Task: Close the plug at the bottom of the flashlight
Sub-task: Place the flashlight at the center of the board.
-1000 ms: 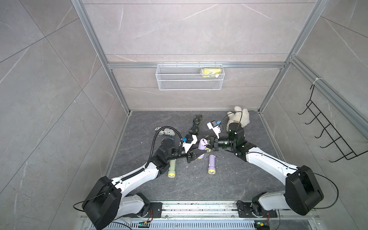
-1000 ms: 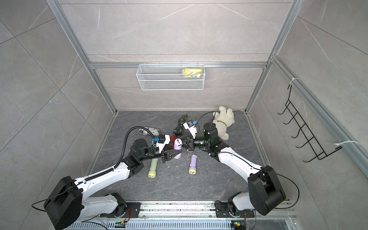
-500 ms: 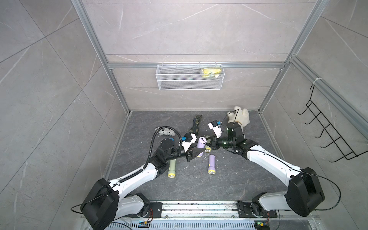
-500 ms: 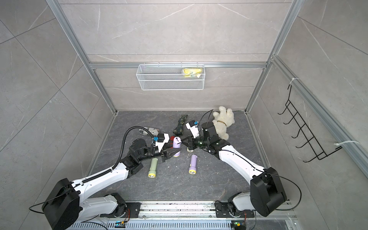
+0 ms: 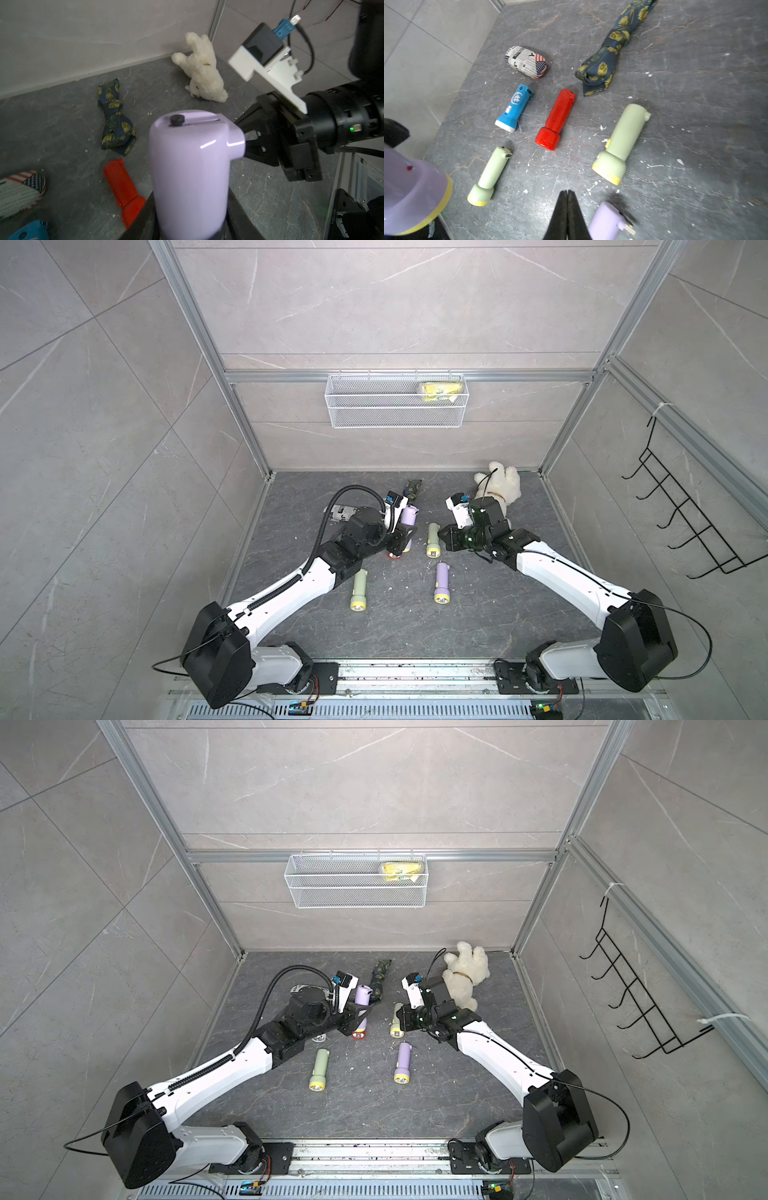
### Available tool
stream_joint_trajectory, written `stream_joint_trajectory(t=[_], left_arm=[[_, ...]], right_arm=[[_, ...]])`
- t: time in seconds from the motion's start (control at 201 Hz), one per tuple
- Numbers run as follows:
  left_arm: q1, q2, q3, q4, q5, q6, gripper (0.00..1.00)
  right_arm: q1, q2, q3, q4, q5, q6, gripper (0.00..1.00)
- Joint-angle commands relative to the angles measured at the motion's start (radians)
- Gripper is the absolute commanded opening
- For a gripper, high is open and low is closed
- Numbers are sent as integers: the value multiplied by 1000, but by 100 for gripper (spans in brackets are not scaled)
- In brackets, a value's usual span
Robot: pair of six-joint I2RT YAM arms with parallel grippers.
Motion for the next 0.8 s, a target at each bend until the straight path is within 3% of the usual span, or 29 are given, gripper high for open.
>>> stream_joint_trajectory(t=[0.0,0.329,0.458,0.523,0.548,0.791], left_arm=[[-20,-3,59,-123,-125,-114,0],[-94,35,65,-421,-213,-444,0],[-151,73,36,-469,-231,-546,0],[-178,103,32,-482,-236,-584,0],[-186,118,33,-483,-235,-591,0],[-226,269,95,-548,-234,-623,0]], right_arm=[[1,-34,20,-46,117,7,19],[-2,-106,-30,-63,189,29,71],[-3,-130,-50,-64,225,39,88],[-3,-137,-54,-70,242,41,90],[-3,-138,-55,-75,247,41,99],[-6,-145,-65,-89,253,34,100]])
